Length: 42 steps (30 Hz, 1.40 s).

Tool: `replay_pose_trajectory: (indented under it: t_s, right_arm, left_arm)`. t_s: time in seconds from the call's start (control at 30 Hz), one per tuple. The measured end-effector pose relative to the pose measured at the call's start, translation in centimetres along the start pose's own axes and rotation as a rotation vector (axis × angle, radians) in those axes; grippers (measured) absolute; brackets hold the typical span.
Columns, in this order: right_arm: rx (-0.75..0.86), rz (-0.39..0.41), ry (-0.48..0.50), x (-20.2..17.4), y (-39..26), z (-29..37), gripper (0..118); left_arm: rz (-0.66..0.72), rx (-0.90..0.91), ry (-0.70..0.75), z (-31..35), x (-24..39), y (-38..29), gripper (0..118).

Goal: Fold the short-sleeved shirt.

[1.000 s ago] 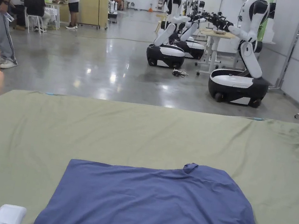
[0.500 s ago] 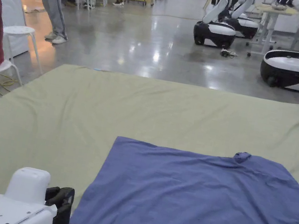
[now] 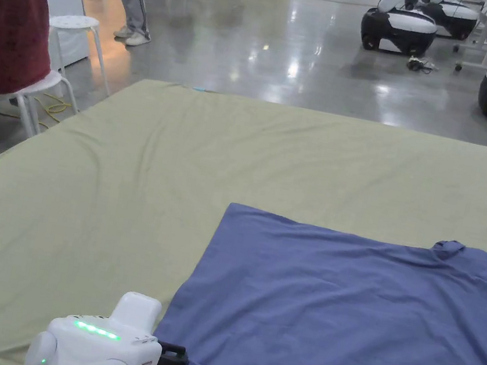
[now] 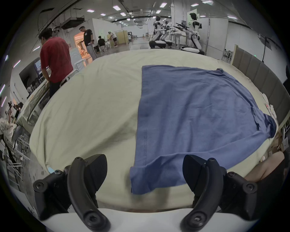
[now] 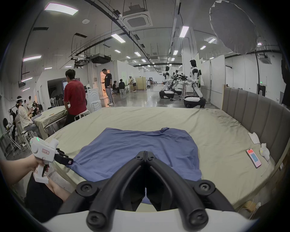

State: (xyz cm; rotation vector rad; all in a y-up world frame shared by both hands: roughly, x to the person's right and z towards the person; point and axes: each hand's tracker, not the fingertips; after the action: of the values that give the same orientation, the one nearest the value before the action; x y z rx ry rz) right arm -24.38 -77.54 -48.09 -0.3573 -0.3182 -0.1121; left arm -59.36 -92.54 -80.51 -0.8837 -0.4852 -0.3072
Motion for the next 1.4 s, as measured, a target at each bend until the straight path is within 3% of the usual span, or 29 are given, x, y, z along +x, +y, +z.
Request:
replay_pose_trajectory:
  t_s: [0.03,0.07,0.1,0.13,0.27,0.43,0.67,0.7,0.73,0.77,0.8,0.93,1.0,1.03,1.13,1.17,1.3,1.4]
  right_arm:
    - [-0.004,-0.007,0.003,-0.1,0.0,-0.3,0]
    - [-0.007,-0.011,0.005,-0.2,0.1,-0.6,0]
    - [-0.012,-0.012,0.007,-0.2,0.1,-0.8,0]
    - [-0.017,-0.011,0.011,-0.2,0.0,-1.1,0]
    - [-0.076,-0.035,0.018,0.3,-0.4,-2.1,0]
    - [-0.114,-0.04,-0.031,1.6,-1.2,-2.2,0]
    - [-0.231,-0.049,-0.261,7.4,-2.6,-2.8,3]
    - [-0.28,-0.055,-0.265,8.5,-2.9,-3.3,21]
    - [-0.358,-0.065,-0.26,9.7,-3.1,-4.1,60]
    - [-0.459,-0.082,-0.252,10.7,-3.7,-5.3,112]
    - [-0.527,-0.085,-0.232,11.2,-4.2,-6.2,118]
    - [-0.631,-0.055,-0.225,11.9,-6.2,-9.0,112]
    - [-0.674,-0.102,-0.223,12.8,-7.2,-10.5,110]
    - [-0.699,-0.121,-0.235,13.2,-7.6,-11.1,103]
    - [-0.721,-0.11,-0.255,13.5,-8.7,-12.1,21]
    - [-0.733,-0.11,-0.218,13.5,-8.8,-11.9,7]
    - [-0.694,-0.06,-0.199,13.0,-8.9,-11.3,6]
    - [-0.663,-0.064,-0.185,12.7,-8.0,-9.6,6]
  left_arm:
    - [0.018,-0.018,-0.009,-0.6,-0.1,-0.1,82]
    - [0.038,-0.052,-0.026,-1.0,-0.3,-0.3,46]
    - [0.059,-0.07,-0.03,-1.2,-0.4,-0.5,18]
    - [0.085,-0.092,-0.061,-1.3,-0.4,-0.8,8]
    - [-0.029,-0.054,-0.046,0.2,1.3,-1.1,3]
    - [0.041,0.026,-0.055,1.9,0.3,-0.5,3]
    - [-0.002,0.067,-0.08,4.1,0.6,1.0,3]
    - [-0.007,0.07,-0.081,4.2,0.7,1.2,3]
    - [-0.014,0.074,-0.078,4.2,0.8,1.3,3]
    - [-0.025,0.078,-0.073,4.2,0.9,1.5,3]
    - [-0.03,0.08,-0.072,4.2,0.9,1.6,3]
    - [-0.029,0.081,-0.079,4.6,1.6,2.4,3]
    - [-0.032,0.078,-0.08,4.5,1.8,2.4,3]
    - [-0.043,0.075,-0.079,4.4,1.9,2.4,3]
    - [-0.063,0.061,-0.078,4.2,2.0,2.5,3]
    - [-0.064,0.056,-0.079,4.1,1.9,2.5,3]
    - [-0.068,0.04,-0.074,3.4,1.1,2.2,3]
    - [-0.045,0.026,-0.073,3.3,0.2,2.3,3]
